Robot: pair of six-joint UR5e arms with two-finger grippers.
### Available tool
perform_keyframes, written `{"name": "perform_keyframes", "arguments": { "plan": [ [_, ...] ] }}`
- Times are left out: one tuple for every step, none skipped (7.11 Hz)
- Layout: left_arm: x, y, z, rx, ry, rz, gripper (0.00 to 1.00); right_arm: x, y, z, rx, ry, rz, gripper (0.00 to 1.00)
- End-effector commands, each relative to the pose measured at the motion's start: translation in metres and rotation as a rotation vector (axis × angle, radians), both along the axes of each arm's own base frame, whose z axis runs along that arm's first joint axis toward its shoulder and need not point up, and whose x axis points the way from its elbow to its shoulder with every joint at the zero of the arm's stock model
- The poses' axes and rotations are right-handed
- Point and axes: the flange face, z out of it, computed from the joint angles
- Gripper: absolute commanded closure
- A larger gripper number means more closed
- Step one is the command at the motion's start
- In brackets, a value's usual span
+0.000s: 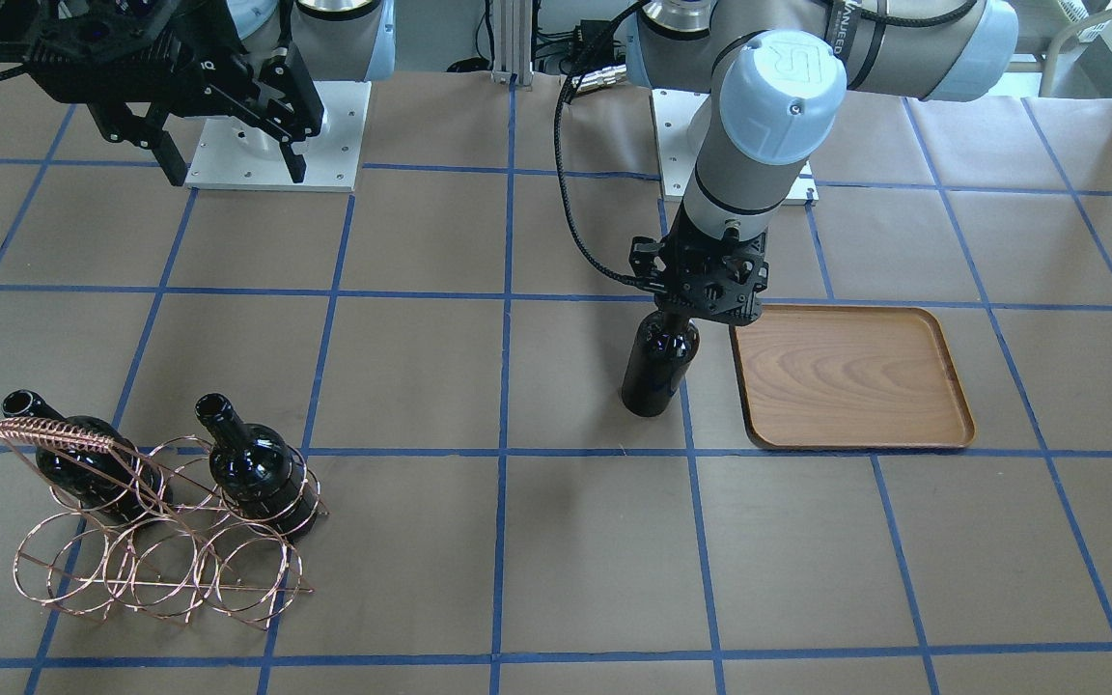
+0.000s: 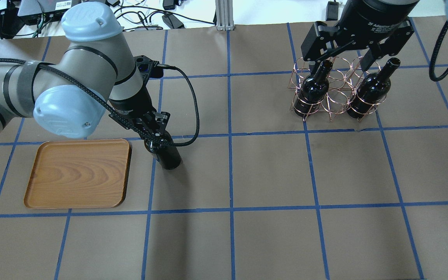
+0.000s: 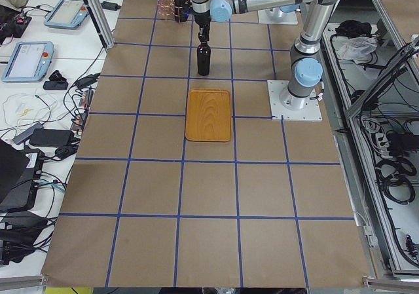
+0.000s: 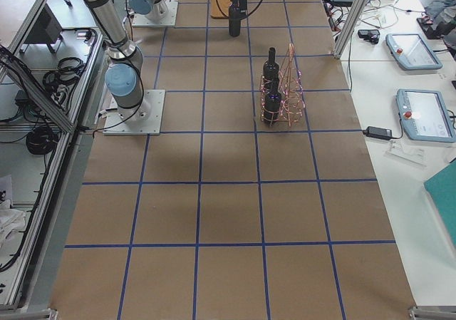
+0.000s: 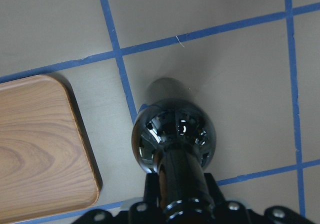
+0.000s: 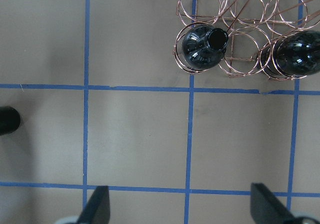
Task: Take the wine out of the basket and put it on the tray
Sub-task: 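Lower the left gripper onto the bottle neck and close it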
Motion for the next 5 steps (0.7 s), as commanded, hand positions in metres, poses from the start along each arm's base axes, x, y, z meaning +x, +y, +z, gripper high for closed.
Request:
{"name": "perform_keyframes", "arguments": {
  "plan": [
    [-0.002, 0.0, 0.006, -0.01, 0.018, 0.002, 1.0, 0.0, 0.0, 0.0, 0.0, 0.0, 0.0, 0.0],
    [0.001, -0.001, 0.013, -0.018, 0.005, -0.003, 1.0, 0.0, 0.0, 0.0, 0.0, 0.0, 0.0, 0.0],
    [0.007, -0.003, 0.023, -0.029, 0.004, 0.004, 1.0, 0.0, 0.0, 0.0, 0.0, 0.0, 0.0, 0.0],
    [0.023, -0.007, 0.034, -0.041, 0.0, 0.028, 1.0, 0.0, 0.0, 0.0, 0.0, 0.0, 0.0, 0.0],
    [0.052, -0.012, 0.04, -0.037, -0.06, 0.056, 1.0, 0.0, 0.0, -0.001, 0.001, 0.0, 0.0, 0.0]
  ]
}}
